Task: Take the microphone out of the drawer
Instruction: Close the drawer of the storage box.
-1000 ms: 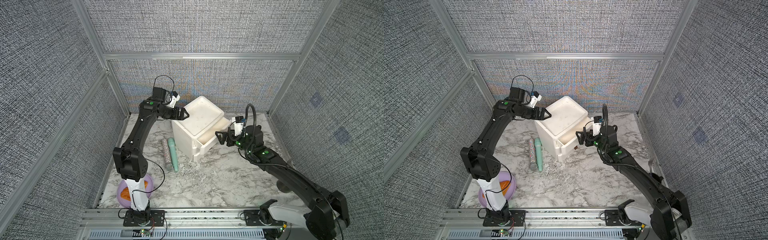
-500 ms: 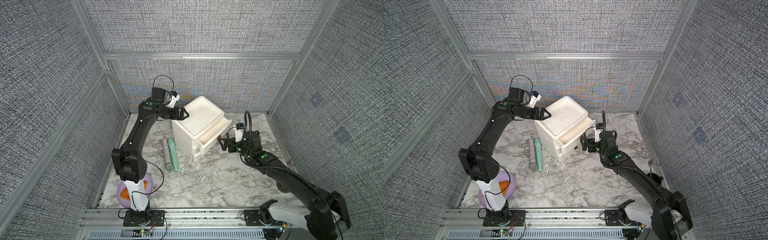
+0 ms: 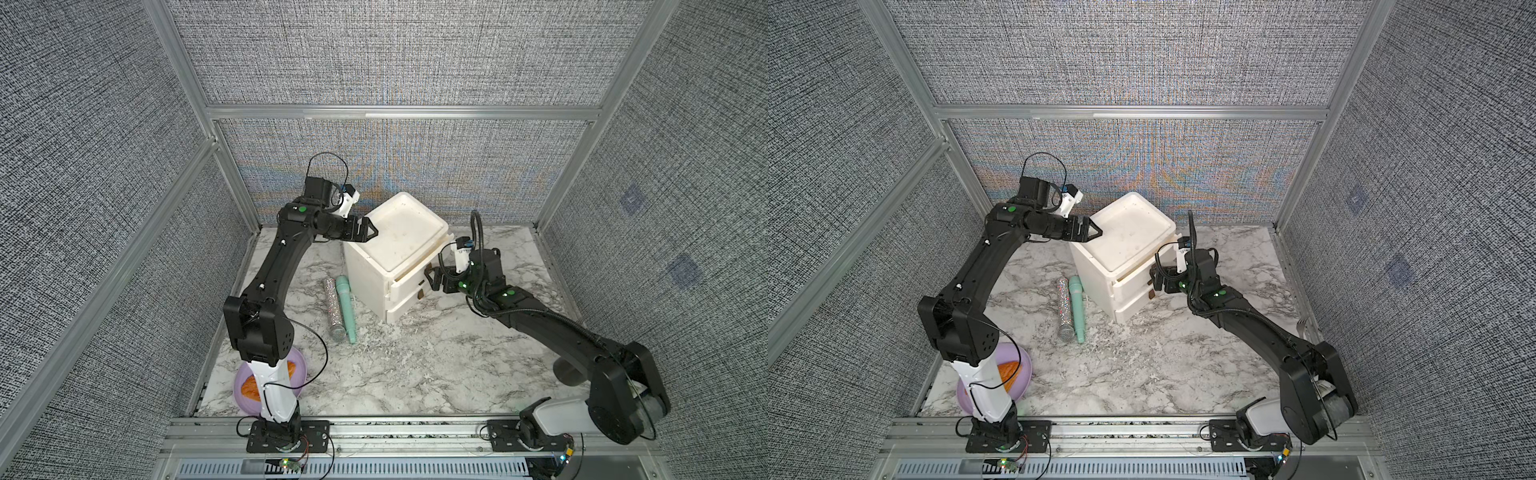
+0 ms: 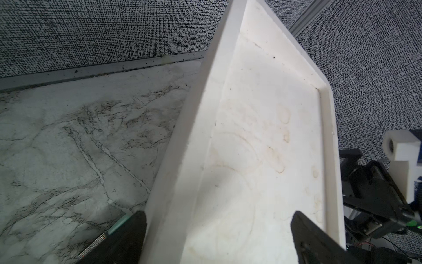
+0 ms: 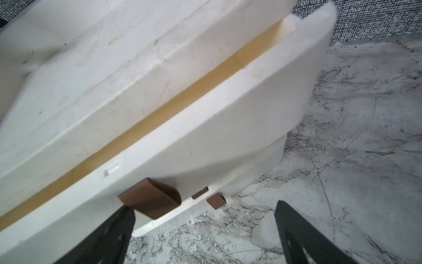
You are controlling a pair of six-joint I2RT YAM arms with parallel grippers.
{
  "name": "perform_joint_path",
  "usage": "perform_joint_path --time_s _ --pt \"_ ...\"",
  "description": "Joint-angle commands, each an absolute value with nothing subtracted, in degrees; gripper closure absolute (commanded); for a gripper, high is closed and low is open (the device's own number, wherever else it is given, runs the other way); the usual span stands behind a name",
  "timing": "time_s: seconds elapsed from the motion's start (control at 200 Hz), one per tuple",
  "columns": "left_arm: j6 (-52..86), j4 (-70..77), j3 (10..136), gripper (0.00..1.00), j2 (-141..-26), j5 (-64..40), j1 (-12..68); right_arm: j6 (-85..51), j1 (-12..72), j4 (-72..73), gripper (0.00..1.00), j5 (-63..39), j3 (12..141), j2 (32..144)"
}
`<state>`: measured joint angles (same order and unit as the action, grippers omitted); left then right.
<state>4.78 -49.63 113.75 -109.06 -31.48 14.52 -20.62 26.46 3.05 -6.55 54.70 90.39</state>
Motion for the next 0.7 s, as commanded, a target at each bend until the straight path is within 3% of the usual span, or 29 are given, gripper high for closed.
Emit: perform_joint_path --time_s 0.0,0.41,0.696 --pt "4.66 -49.30 113.64 0.00 -108.28 -32.16 14.62 -21.95 27.02 7.07 0.02 -7.73 56.17 92.07" --pt "4.66 -48.86 112.68 0.00 -107.53 -32.03 14.64 -23.81 27.25 11.54 0.02 -10.62 55.01 93.73" --pt "4.76 -48.35 111.93 0.00 -106.79 -31.23 14.67 -26.65 23.58 21.95 0.02 -22.89 47.54 93.55"
